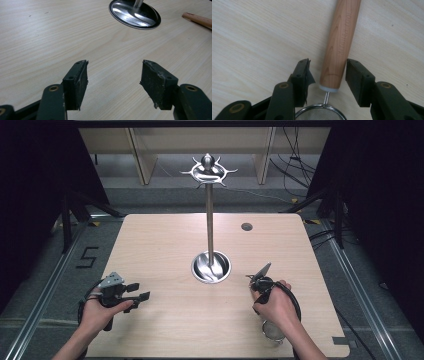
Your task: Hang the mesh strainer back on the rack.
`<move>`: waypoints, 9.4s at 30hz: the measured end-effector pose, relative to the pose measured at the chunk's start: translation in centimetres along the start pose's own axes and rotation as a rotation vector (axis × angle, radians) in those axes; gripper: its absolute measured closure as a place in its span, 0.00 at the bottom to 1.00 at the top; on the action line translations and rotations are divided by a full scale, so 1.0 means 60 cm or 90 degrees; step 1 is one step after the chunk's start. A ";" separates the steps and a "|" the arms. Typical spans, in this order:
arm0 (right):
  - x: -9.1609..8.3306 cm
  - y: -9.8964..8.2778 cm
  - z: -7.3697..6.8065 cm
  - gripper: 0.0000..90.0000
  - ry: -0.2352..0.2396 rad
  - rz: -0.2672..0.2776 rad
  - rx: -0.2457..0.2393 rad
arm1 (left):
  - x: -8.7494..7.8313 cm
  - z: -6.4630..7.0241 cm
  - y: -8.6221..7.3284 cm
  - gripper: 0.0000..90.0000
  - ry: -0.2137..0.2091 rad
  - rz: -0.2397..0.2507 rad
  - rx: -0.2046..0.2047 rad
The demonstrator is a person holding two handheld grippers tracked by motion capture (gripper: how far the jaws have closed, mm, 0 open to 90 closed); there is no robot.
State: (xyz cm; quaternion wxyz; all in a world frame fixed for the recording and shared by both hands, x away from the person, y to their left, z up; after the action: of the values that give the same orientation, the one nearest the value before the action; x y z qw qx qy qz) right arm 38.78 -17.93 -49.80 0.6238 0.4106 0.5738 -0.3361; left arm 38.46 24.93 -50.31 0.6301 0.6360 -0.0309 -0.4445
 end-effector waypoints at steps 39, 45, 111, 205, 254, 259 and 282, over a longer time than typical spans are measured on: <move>-0.019 -0.037 0.032 0.77 0.064 0.060 0.068 | -0.002 -0.004 -0.005 0.41 0.009 0.003 -0.012; -0.037 -0.047 0.035 0.77 0.063 0.129 0.044 | -0.004 -0.003 -0.004 0.41 0.009 0.001 -0.011; -0.205 0.016 0.016 0.77 0.085 0.531 -0.052 | -0.006 0.001 -0.002 0.41 0.013 0.010 -0.009; -0.344 0.134 -0.051 0.77 0.104 0.734 -0.095 | -0.006 0.001 -0.001 0.41 0.011 0.016 -0.011; -0.333 0.155 -0.056 0.67 0.080 0.721 -0.110 | -0.007 -0.001 -0.002 0.41 0.014 0.016 -0.007; -0.334 0.140 -0.046 0.62 0.080 0.727 -0.109 | -0.006 -0.001 -0.002 0.41 0.014 0.016 -0.007; -0.315 0.069 0.002 0.58 0.062 0.704 -0.073 | -0.005 0.000 -0.002 0.41 0.014 0.014 -0.011</move>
State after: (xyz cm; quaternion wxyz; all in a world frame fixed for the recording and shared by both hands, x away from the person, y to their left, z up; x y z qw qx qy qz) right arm 40.35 -17.21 -30.53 0.7015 0.6309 0.3182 0.0926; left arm 38.19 25.11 -50.27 0.6405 0.6353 -0.0274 -0.4306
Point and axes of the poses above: each handheld gripper's, and its own axes: x roughly forward along the jaws, y roughly out of its top, z roughly to its right, the point moved 4 cm from there along x, roughly forward along the jaws, and after that the axes turned 2 degrees about z, right-handed, at the moved point
